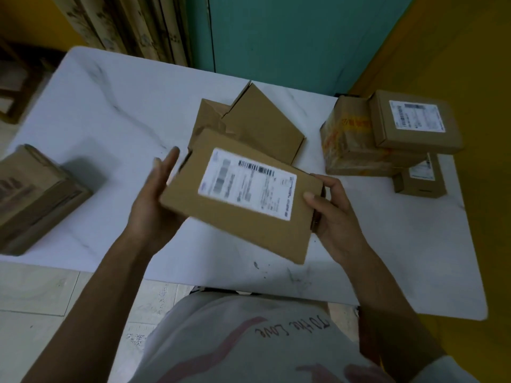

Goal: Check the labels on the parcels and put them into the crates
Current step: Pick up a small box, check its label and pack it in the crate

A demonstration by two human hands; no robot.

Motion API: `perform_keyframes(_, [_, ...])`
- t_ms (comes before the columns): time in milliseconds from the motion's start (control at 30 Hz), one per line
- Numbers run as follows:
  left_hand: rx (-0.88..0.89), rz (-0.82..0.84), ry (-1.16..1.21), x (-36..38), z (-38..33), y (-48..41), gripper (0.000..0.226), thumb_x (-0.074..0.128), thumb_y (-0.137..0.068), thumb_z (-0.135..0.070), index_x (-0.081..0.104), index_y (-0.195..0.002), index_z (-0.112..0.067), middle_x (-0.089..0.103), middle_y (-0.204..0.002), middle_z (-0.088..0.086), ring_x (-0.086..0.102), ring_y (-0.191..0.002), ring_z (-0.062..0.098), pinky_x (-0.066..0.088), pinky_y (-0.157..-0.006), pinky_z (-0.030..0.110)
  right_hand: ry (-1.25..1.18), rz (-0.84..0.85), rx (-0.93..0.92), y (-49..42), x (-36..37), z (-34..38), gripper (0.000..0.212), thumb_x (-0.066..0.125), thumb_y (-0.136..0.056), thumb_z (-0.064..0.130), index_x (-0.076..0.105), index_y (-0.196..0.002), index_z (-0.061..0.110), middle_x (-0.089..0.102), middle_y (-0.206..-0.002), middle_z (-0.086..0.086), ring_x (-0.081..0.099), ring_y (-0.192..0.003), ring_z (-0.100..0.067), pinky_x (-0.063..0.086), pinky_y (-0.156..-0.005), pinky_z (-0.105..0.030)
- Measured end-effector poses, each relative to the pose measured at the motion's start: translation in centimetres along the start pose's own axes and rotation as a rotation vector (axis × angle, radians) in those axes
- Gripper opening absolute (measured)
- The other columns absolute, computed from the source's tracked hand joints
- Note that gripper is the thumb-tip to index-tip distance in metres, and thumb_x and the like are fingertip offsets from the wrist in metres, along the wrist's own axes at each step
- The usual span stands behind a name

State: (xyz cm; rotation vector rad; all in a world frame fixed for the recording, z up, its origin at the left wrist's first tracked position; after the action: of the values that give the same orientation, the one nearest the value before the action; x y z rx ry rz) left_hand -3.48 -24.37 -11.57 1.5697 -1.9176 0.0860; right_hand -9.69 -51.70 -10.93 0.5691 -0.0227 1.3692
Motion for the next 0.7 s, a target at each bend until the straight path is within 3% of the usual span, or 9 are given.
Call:
perform_keyframes(67, [-0.044, 0.036, 0.201, 1.4, -0.2, -0.1, 0.054, 0.028, -0.096, -0.055, 0.055, -0.13, -0.022, 0.066, -0.122, 0.0, 0.064, -0.109, 0.018, 0.055, -0.082, 0.034, -0.212, -0.062, 0.086, 0.1, 1.5, -0.9, 0.028, 0.068, -0.075, 0.018, 0.057, -0.1, 0.019, 0.071, -0.099, -0.002, 0.07, -0.083, -0.016, 0.056, -0.055, -0.034])
perform_keyframes(167, [-0.037, 0.08, 0.067, 4.0, 1.0, -0.1, 0.046, 0.025, -0.101, -0.043, 0.056, -0.126, -0.019, 0.063, -0.122, 0.008, 0.058, -0.118, 0.029, 0.048, -0.095, 0.046, -0.405, -0.1, 0.355, 0.7, 4.1, -2.8, 0.055, 0.068, -0.073, 0.021, 0.053, -0.125, 0.006, 0.066, -0.107, -0.013, 0.066, -0.093, -0.026, 0.059, -0.06, -0.035])
perform_keyframes(233, [-0.018, 0.132, 0.043, 5.0, 2.2, 0.0, 0.044, 0.022, -0.105, -0.029, 0.063, -0.117, -0.022, 0.066, -0.115, 0.006, 0.061, -0.111, 0.028, 0.051, -0.091, 0.046, -0.471, -0.087, 0.425, 1.1, 5.5, -3.9, 0.067, 0.068, -0.074, 0.021, 0.047, -0.135, 0.001, 0.066, -0.111, -0.015, 0.065, -0.096, -0.029, 0.06, -0.063, -0.036])
perform_keyframes(300, [-0.056, 0.136, 0.097, 5.3, 3.0, 0.0, 0.047, 0.022, -0.105, -0.031, 0.069, -0.106, -0.026, 0.068, -0.108, 0.002, 0.064, -0.104, 0.023, 0.053, -0.086, 0.041, -0.525, -0.096, 0.44, 1.4, 6.0, -4.3, 0.064, 0.068, -0.074, 0.02, 0.051, -0.132, -0.001, 0.069, -0.105, -0.014, 0.07, -0.089, -0.026, 0.061, -0.064, -0.035])
perform_keyframes(400, [-0.149, 0.064, 0.079, 5.4, 3.7, 0.0, 0.049, 0.028, -0.097, -0.052, 0.064, -0.114, -0.024, 0.064, -0.122, 0.004, 0.061, -0.112, 0.02, 0.05, -0.094, 0.04, -0.65, 0.012, 0.633, 1.6, 5.9, -4.5, 0.04, 0.063, -0.075, 0.019, 0.065, -0.107, -0.005, 0.068, -0.094, -0.02, 0.07, -0.066, -0.024, 0.055, -0.046, -0.025])
perform_keyframes(500, [-0.129, -0.012, -0.072, 5.9, 4.2, 0.0, 0.052, 0.048, -0.079, -0.053, 0.064, -0.113, -0.017, 0.067, -0.117, 0.004, 0.063, -0.104, 0.019, 0.05, -0.088, 0.037, -0.363, 0.147, 0.76, 2.1, 5.5, -5.5, 0.016, 0.055, -0.085, 0.02, 0.064, -0.089, 0.008, 0.069, -0.082, -0.011, 0.061, -0.049, -0.013, 0.044, -0.038, -0.018])
perform_keyframes(567, [-0.071, -0.08, -0.14, 6.3, 3.9, 0.2, 0.043, 0.059, -0.076, -0.05, 0.07, -0.102, -0.019, 0.072, -0.104, 0.002, 0.066, -0.095, 0.021, 0.054, -0.071, 0.031, -0.045, 0.208, 0.732, 2.2, 5.3, -6.3, 0.026, 0.042, -0.099, 0.025, 0.066, -0.096, 0.014, 0.073, -0.088, -0.005, 0.067, -0.06, -0.014, 0.048, -0.047, -0.02])
perform_keyframes(633, [-0.034, -0.224, -0.249, 6.2, 3.5, 0.4, 0.035, 0.064, -0.077, -0.049, 0.069, -0.098, -0.022, 0.073, -0.091, -0.001, 0.067, -0.079, 0.024, 0.05, -0.043, 0.028, 0.157, 0.128, 0.63, 2.1, 5.0, -6.5, 0.029, 0.038, -0.102, 0.025, 0.064, -0.102, 0.012, 0.074, -0.097, -0.005, 0.072, -0.073, -0.016, 0.053, -0.057, -0.023])
perform_keyframes(700, [0.018, -0.364, -0.357, 5.7, 3.2, 0.6, 0.027, 0.063, -0.084, -0.045, 0.067, -0.101, -0.023, 0.069, -0.09, -0.001, 0.066, -0.073, 0.026, 0.046, -0.035, 0.03, 0.168, -0.092, 0.499, 1.8, 4.0, -6.3, 0.023, 0.043, -0.101, 0.021, 0.064, -0.099, 0.012, 0.072, -0.101, -0.009, 0.071, -0.074, -0.017, 0.054, -0.059, -0.025])
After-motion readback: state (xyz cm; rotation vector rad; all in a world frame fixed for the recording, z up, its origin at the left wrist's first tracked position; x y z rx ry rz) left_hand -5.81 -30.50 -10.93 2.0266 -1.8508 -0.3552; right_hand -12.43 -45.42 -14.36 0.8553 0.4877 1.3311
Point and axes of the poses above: each hand's wrist, its own y-axis away from the middle knuckle, its own x-axis out of the palm, z = x × y, the point moved 1 cm from there along -y, towards the middle knuckle
